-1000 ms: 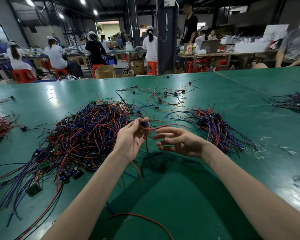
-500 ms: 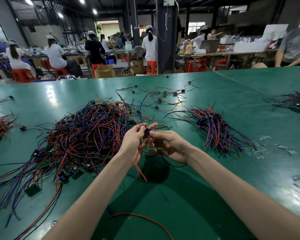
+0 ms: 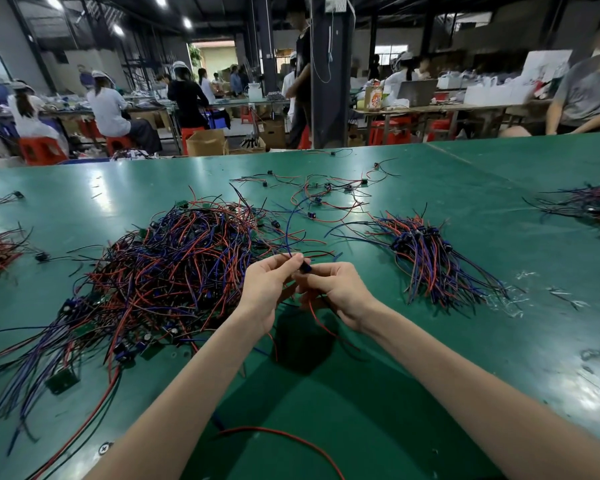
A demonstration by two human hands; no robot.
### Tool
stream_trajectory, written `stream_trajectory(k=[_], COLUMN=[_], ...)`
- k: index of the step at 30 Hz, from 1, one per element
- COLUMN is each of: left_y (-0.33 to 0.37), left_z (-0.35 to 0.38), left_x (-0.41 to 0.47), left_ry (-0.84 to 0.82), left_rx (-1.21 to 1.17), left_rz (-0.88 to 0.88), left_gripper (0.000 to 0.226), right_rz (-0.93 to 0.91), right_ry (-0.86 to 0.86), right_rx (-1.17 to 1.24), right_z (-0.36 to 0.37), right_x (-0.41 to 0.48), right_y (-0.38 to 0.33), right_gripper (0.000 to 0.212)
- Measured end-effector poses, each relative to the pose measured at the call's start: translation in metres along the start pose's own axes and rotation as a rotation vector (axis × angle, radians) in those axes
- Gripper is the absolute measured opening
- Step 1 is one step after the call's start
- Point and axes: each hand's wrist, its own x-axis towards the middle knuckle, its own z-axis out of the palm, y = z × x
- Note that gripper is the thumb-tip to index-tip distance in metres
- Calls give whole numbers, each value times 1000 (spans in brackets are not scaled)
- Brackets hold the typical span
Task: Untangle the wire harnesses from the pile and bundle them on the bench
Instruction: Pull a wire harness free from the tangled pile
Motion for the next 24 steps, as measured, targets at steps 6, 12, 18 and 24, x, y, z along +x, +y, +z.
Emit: stream_trajectory(k=[6, 12, 18, 24], left_y=[3, 10, 9, 3], left_z=[-2, -6, -8, -7], left_x=[1, 2, 6, 8], left_ry=[68, -45, -151, -90], left_rx=[-32, -186, -281, -25], left_rz=[9, -53, -100, 6], left_gripper=[15, 19, 23, 13], right_rz=[-52, 107, 181, 119], right_ry=[-24, -110, -159, -91], right_rx=[-129, 133, 176, 89], right_z=[1, -3, -7, -11], right_x=[-1, -1, -1, 1], right_y=[-1, -9, -12, -10], right_gripper=[10, 10, 5, 12])
